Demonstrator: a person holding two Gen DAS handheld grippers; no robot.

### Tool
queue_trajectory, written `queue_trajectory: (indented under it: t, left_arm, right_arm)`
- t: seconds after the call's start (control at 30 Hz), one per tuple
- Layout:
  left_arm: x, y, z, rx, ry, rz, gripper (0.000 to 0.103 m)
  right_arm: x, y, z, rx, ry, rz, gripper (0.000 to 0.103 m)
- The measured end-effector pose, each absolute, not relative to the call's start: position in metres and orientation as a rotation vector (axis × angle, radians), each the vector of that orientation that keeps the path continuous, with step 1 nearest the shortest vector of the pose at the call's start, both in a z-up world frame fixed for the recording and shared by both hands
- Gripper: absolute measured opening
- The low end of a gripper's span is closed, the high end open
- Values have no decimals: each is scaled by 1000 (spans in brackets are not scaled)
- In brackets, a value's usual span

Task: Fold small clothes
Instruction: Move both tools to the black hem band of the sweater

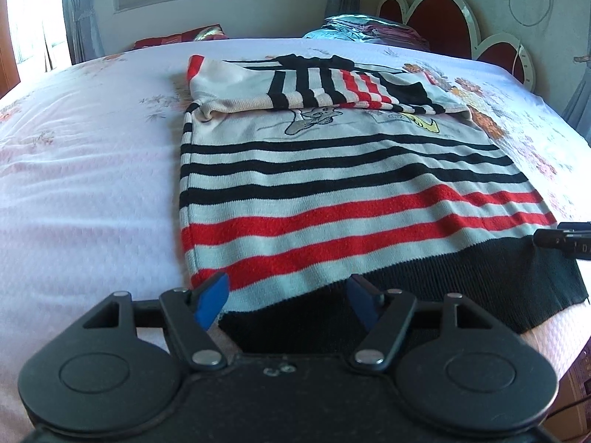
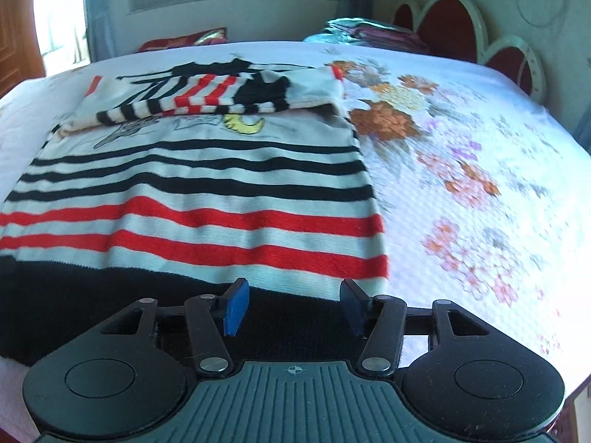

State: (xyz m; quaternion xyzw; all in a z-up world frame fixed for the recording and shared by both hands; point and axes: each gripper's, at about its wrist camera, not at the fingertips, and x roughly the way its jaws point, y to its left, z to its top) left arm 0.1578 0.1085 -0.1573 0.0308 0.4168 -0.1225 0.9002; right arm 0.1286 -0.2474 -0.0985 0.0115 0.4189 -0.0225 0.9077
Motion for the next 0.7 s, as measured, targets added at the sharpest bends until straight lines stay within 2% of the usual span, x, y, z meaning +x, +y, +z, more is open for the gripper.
queue_trajectory:
  t: [0.53,0.6,0.7]
  left_arm:
    - [149,108,-164,26,917,-306,66]
    - [149,110,-163,6,928,-314,62]
    - [148,117,-161,-34,944,-326,50]
  right_arm:
    - [110,-284,-107,140,920,-127,54]
    - [111,-284,-106,157,926,-118,54]
    - [113,-286,-107,168,934,-98,54]
